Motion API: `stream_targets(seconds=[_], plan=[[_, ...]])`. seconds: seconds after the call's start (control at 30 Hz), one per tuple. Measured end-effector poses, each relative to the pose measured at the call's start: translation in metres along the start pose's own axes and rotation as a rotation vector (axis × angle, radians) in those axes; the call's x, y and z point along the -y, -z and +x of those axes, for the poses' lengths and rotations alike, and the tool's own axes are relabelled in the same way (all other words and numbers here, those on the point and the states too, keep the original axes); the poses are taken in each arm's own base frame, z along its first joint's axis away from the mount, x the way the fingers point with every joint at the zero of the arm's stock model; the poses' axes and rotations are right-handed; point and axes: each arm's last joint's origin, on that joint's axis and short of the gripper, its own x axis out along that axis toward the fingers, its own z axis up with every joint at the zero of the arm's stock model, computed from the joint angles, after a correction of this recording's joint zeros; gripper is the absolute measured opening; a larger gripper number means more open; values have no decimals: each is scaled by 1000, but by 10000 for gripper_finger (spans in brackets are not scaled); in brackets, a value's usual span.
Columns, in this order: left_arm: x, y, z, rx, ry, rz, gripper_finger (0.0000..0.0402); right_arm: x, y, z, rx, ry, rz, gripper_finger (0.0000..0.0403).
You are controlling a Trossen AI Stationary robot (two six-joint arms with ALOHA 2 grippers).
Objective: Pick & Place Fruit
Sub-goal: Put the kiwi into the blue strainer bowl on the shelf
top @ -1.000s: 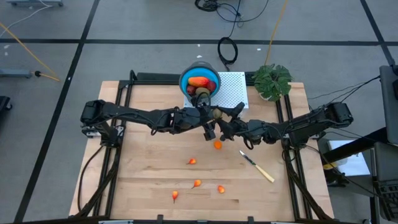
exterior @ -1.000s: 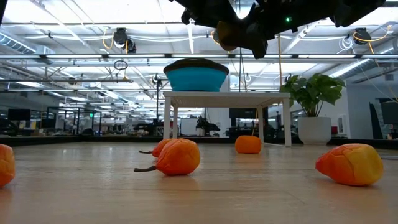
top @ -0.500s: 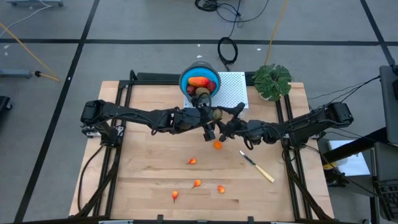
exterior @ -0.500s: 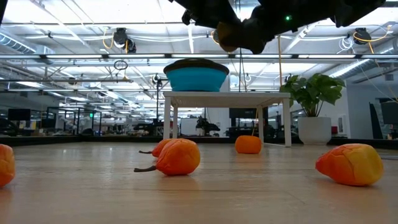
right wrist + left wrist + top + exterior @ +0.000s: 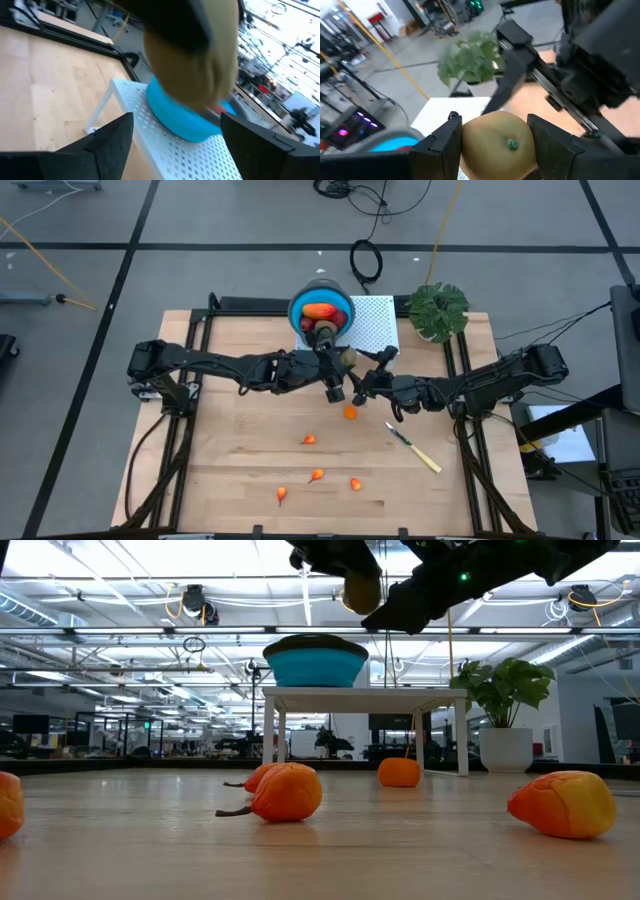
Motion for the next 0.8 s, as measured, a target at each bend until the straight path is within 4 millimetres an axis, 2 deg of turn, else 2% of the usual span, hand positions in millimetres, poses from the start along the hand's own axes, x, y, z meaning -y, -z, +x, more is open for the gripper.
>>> stream_targets(seconds=[0.13, 0.4, 0.6, 0.8], plan=[[-11, -7, -8, 17, -46, 21, 200, 1, 1, 0, -16, 28, 6, 290], [-51, -12, -11, 29, -145, -7, 195, 1, 1, 0, -15, 26, 50, 260], [-84, -5, -4, 1, -219, -38, 202, 1, 1, 0, -14, 27, 76, 205], [-111, 2, 1, 7, -189, -149, 196, 6, 2, 2, -23, 42, 78, 133]])
